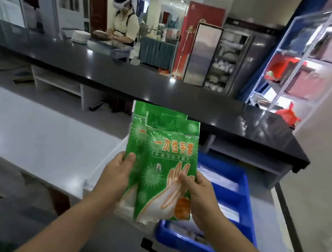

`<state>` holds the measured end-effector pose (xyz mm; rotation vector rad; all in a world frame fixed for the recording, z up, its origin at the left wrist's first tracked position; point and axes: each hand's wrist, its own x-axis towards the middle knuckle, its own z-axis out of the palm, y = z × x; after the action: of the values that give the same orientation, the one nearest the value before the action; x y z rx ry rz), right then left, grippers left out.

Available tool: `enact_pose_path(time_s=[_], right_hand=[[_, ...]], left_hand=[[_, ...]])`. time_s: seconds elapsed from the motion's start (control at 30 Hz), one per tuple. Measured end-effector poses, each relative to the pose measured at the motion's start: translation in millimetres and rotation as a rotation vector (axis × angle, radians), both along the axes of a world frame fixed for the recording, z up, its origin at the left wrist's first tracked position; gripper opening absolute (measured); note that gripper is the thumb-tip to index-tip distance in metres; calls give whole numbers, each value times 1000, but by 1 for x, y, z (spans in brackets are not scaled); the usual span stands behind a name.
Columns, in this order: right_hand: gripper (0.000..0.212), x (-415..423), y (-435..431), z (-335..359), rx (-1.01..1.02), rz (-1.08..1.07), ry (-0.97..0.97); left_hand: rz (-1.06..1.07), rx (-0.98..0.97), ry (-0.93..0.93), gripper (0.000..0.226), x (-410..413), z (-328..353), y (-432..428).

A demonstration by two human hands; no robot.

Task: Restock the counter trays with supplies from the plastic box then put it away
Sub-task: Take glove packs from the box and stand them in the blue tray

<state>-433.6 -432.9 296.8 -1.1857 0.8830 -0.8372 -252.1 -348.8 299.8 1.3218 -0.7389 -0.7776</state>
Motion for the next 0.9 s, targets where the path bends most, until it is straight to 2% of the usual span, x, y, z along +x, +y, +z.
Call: enact_pose_path(time_s=[0.1,0.2,0.37,0.5,0.63,0.73,0.9], right_hand=[[17,-52,-37,-2,-14,-109,42],[14,-95,-68,-3,-36,-267,73],[9,-118,-90,-11,33,-268,132],[13,-113,-95,-12,181,-225,-30],[31,-117,-106,-12,221,-246,-102],[22,-120,-116,-13,172,-240,-45],[31,-125,-144,-5,34,-357,163]], left_hand=[[49,-15,-72,23,-19,0,-27],[93,-15,-25,25,-34,-3,-51],[-8,27,22,24,-79,-12,-94],[-113,67,-3,22,-112,-24,-129],[-200,90,29,23,-125,-32,-156],[-232,62,4,21,-132,-32,-177],[-301,51,-6,12,-135,-30,-219]])
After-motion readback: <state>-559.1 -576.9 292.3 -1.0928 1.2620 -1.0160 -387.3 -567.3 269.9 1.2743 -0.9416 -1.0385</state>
